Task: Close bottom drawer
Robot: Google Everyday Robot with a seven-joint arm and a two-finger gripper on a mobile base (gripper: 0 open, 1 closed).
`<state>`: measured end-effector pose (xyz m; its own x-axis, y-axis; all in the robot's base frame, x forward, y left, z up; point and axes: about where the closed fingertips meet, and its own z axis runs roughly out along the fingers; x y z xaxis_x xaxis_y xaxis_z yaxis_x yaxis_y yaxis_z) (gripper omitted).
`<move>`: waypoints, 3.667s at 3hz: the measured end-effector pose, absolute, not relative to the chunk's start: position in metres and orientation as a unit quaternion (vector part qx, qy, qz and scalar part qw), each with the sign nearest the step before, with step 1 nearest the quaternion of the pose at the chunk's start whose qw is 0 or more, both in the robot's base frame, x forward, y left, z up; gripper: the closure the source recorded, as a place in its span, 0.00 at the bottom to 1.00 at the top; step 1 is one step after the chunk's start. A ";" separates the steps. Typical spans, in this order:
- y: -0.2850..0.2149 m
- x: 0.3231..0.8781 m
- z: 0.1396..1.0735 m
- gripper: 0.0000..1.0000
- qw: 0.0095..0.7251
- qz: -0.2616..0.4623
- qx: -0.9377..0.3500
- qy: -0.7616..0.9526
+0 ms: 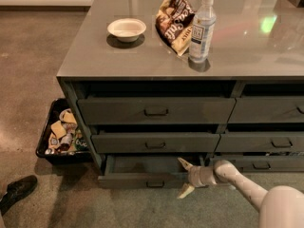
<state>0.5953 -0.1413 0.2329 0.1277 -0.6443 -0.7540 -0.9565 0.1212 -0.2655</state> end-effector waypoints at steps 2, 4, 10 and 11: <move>-0.156 0.546 0.237 0.41 0.385 0.211 -0.639 0.632; -0.157 0.555 0.203 0.87 0.367 0.226 -0.624 0.652; -0.153 0.604 0.169 0.00 0.364 0.238 -0.600 0.671; -0.153 0.604 0.169 0.00 0.364 0.238 -0.600 0.671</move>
Offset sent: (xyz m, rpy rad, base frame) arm -0.0739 -0.0277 0.0005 -0.0188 0.0756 0.0279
